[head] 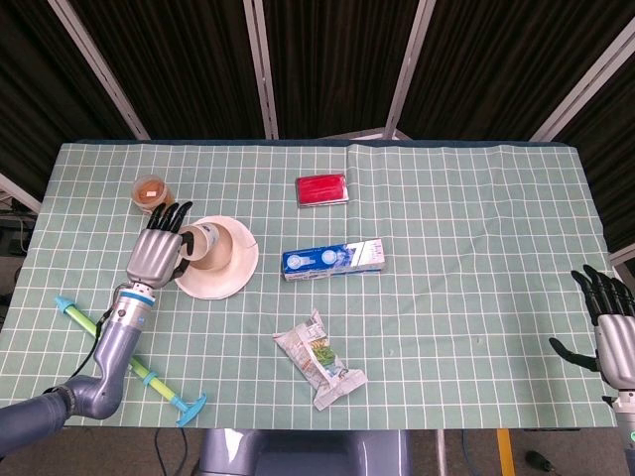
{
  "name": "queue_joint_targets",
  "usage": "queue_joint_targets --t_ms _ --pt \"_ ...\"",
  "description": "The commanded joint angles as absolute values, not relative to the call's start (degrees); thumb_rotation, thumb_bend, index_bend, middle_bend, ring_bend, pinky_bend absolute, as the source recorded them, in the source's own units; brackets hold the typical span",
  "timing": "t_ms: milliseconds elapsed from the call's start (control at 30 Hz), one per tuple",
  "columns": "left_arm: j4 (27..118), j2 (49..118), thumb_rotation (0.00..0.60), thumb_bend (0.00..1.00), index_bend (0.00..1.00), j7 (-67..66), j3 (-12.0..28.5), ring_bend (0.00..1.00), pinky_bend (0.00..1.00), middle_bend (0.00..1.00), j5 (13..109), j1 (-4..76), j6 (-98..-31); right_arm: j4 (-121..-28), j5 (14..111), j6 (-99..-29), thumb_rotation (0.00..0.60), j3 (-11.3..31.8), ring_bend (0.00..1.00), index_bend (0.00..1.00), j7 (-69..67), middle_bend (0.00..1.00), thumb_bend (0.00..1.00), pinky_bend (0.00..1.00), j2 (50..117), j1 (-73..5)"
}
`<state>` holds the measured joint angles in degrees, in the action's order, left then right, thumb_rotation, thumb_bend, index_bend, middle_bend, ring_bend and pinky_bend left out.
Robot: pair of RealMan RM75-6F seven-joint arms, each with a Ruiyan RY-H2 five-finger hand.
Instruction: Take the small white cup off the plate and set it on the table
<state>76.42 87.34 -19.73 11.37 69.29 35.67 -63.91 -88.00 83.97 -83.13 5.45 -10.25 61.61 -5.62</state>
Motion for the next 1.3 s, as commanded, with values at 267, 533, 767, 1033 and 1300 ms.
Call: queue_joint_targets --t_ms 267,533,767,1033,1300 --pt "90.3 75.1 0.600 0.51 0.60 -13.2 -3.1 0.00 0.00 0.00 85.7 22.6 -77.5 -89.3 85.4 -83.8 0.600 4.7 0.00 0.06 -8.1 0.00 0.09 0.00 61.9 -5.4" --pt "91.2 73.6 0.600 0.51 0.60 -12.8 -5.9 0.00 0.00 0.00 86.4 22.0 -72.6 -89.8 85.8 -83.7 0.600 4.5 0.00 0.06 -6.4 0.00 0.09 0.00 62.4 -5.6" --pt "94.9 72.3 0.600 0.51 0.60 -15.6 -5.0 0.00 0.00 0.00 80.0 24.1 -64.0 -89.7 85.5 -83.5 0.600 4.6 0.00 0.06 -6.6 0.00 0.09 0.00 62.3 -5.7" --pt "97.1 72.6 0.600 0.51 0.55 -21.7 -3.1 0.00 0.00 0.00 73.0 26.5 -58.7 -89.7 85.3 -83.9 0.600 4.7 0.00 0.06 -7.2 0.00 0.09 0.00 62.0 -5.4" --pt "98.8 71.6 0.600 0.45 0.14 -21.5 -3.2 0.00 0.00 0.00 75.3 24.9 -62.6 -89.6 85.5 -83.9 0.600 4.5 0.00 0.06 -6.9 0.00 0.09 0.00 62.0 -5.3"
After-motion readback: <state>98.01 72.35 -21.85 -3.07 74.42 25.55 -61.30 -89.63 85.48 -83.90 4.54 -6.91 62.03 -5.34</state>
